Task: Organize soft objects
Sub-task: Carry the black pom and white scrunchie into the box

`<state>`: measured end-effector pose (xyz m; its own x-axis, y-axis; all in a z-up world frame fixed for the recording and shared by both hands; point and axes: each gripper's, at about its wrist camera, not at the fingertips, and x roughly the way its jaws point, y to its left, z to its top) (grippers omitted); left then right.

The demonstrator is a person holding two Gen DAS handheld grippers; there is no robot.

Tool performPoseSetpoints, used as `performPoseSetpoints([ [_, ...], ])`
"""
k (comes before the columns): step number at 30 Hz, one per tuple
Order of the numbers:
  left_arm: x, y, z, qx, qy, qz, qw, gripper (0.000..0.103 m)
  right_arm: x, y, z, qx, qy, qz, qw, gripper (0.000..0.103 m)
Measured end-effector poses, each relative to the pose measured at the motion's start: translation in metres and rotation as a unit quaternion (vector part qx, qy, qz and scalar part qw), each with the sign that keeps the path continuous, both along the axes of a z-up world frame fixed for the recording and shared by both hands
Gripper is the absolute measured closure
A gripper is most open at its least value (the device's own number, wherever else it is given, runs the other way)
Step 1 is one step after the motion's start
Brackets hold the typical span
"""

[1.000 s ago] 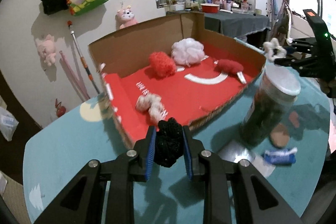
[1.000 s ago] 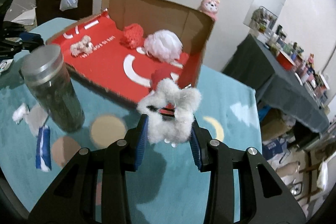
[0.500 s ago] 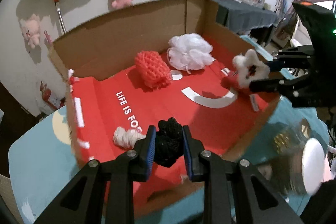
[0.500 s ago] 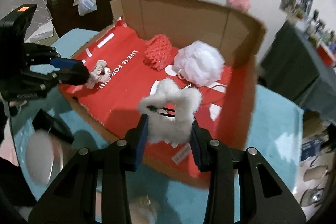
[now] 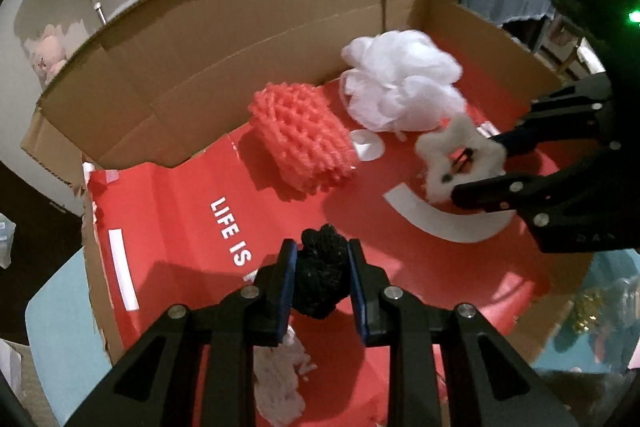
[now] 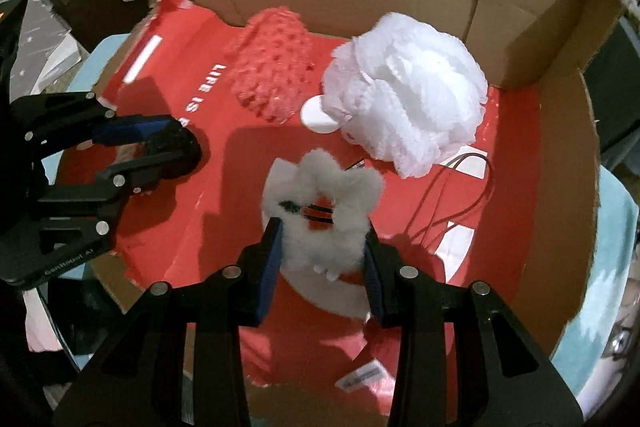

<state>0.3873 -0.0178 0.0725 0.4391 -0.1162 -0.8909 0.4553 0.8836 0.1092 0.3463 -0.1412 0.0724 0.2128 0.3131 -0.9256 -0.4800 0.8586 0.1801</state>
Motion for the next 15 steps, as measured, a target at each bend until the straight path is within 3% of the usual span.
performPoseSetpoints([
  [15,0.012,-0.001,-0.007,0.004,0.007,0.004,1.0,0.073,0.016,0.008,-0.014,-0.032,0.009,-0.003,0.999,0.065],
])
